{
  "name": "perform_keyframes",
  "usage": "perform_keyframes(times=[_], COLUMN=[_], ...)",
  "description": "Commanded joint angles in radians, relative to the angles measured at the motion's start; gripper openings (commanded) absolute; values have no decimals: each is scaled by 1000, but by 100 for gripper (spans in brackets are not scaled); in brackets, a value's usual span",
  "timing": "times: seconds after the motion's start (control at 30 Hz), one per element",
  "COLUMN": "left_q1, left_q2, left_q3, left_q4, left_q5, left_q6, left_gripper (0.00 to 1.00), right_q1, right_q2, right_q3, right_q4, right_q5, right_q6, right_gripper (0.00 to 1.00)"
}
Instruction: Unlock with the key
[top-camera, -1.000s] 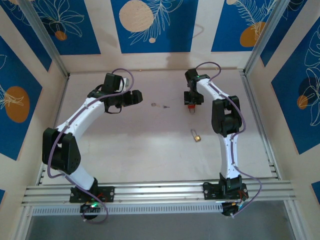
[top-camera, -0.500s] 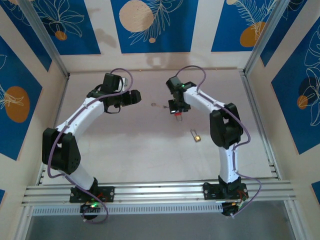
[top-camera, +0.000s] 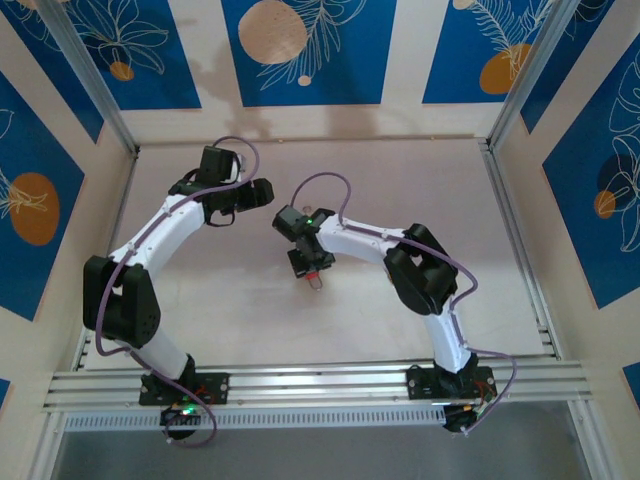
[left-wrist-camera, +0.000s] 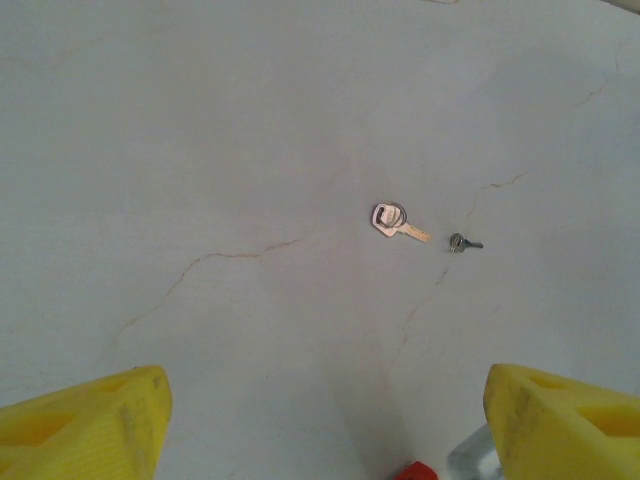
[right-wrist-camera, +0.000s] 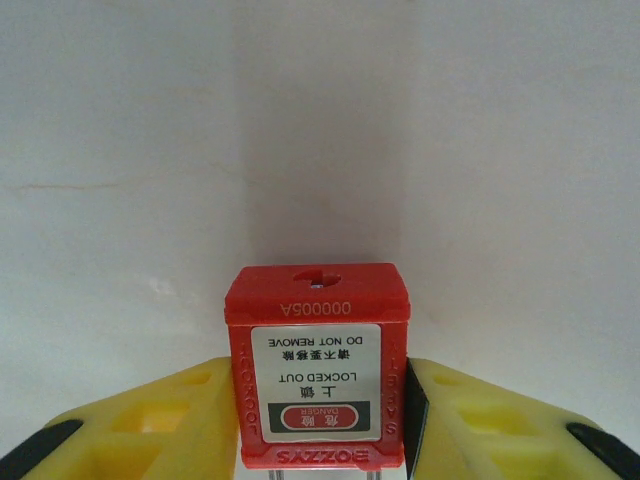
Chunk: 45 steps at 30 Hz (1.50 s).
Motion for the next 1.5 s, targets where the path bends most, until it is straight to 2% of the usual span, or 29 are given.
perform_keyframes(times=[0.0, 0.1, 0.23, 0.43, 0.67, 0.97, 1.27, 1.47], left_q1=[10, 11, 11, 11, 13, 16, 20, 24], left_q2=[-20, -19, -13, -6, 6, 3, 1, 1], left_q3=[-13, -13, -14, -11, -10, -8, -8, -10], left_q4=[2, 2, 4, 5, 4, 3, 3, 5], left_q5=[-16, -19, -17, -12, -3, -4, -2, 2], left_q6=[18, 20, 18, 18, 15, 14, 13, 12], left_gripper=[81, 82, 82, 82, 82, 82, 82, 82], right_q1=[1, 1, -7, -28, -18, -13, -36, -89], right_q2=[36, 33, -6, -92, -140, -103, -51, -151], right_q3=[43, 34, 14, -100, -197, -141, -90, -109], right_q4=[-8, -1, -3, 55, 160, 244, 310, 306], right_q5=[-33, -51, -85, -211, -341, -474, -536, -523], right_q6=[48, 55, 44, 53, 100, 141, 164, 132], right_gripper=[44, 47, 63, 75, 76, 75, 73, 73])
